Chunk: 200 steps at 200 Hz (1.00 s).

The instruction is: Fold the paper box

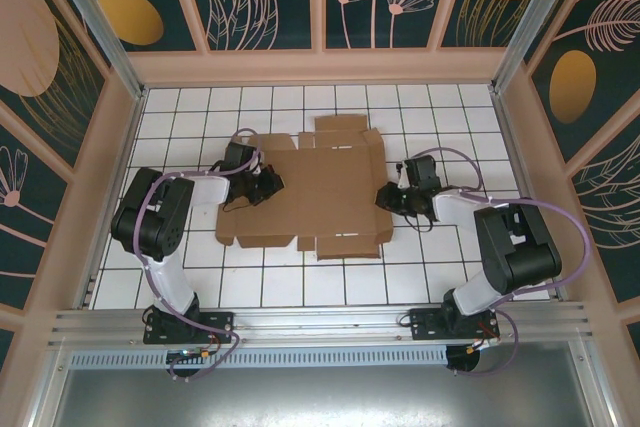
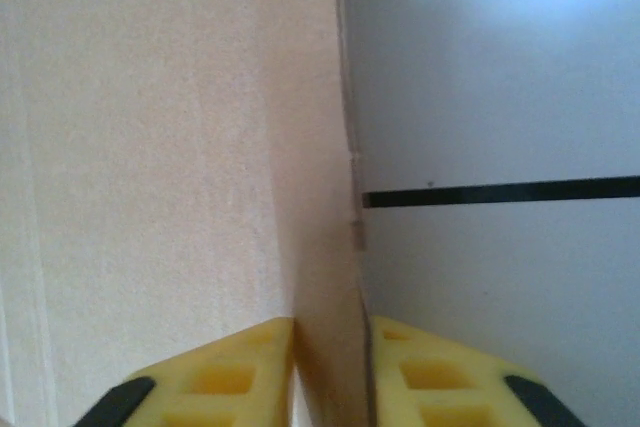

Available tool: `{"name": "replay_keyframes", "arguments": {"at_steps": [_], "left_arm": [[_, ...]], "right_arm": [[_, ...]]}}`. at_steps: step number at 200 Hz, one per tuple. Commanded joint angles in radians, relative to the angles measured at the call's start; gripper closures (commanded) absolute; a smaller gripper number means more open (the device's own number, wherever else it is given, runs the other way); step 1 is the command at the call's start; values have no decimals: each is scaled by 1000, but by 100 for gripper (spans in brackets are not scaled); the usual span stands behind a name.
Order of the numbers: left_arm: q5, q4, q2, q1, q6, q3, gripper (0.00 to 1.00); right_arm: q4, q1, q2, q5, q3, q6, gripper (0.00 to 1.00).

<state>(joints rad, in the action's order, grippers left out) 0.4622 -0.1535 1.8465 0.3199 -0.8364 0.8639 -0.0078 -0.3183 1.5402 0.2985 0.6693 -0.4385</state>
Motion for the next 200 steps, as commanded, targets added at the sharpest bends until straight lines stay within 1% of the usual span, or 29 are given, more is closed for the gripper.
{"name": "replay_keyframes", "arguments": {"at_steps": [1, 19, 46, 68, 76, 79, 94, 96, 112, 123, 127, 141, 152, 158, 168, 175, 183, 200], "left_arm": [[27, 13, -3, 7, -36, -44, 100], [37, 8, -13, 51, -52, -40, 100], [40, 20, -30, 148, -66, 2, 100], [55, -47, -112, 147, -104, -16, 100], [54, -38, -127, 144, -91, 1, 100], [53, -32, -159, 142, -84, 11, 100], [43, -16, -212, 129, -53, 57, 100], [38, -10, -218, 126, -51, 66, 99], [30, 2, -246, 91, -47, 103, 83], [45, 14, -235, 66, -51, 174, 71], [55, 25, -224, 59, -50, 198, 69], [92, 53, -169, 56, -51, 293, 63], [142, 15, -139, 56, -91, 350, 57], [166, -13, -99, 57, -120, 371, 54], [168, -17, -72, 62, -141, 422, 46], [162, 5, -52, 66, -144, 465, 43], [152, 49, -21, 72, -145, 523, 41], [135, 188, 70, 83, -144, 673, 41]], "right_arm": [[-118, -69, -3, -197, 124, 100, 85], [-226, -156, 32, -360, 235, 180, 92], [-323, -249, 85, -593, 371, 284, 92], [-342, -309, 118, -768, 441, 391, 92], [-331, -324, 127, -816, 457, 435, 92], [-325, -330, 130, -832, 462, 453, 92], [-278, -348, 136, -906, 474, 541, 91], [-270, -348, 136, -912, 475, 553, 91], [-210, -350, 121, -899, 474, 653, 90], [-153, -350, 94, -868, 458, 716, 90], [-136, -350, 84, -849, 452, 734, 89], [-98, -350, 55, -772, 443, 772, 88], [-88, -349, 46, -745, 448, 775, 88], [-92, -350, 47, -732, 454, 774, 88], [-95, -351, 48, -725, 457, 777, 88], [-98, -352, 53, -728, 459, 781, 88], [-102, -354, 56, -730, 461, 787, 88], [-98, -356, 59, -744, 460, 797, 89]]}}
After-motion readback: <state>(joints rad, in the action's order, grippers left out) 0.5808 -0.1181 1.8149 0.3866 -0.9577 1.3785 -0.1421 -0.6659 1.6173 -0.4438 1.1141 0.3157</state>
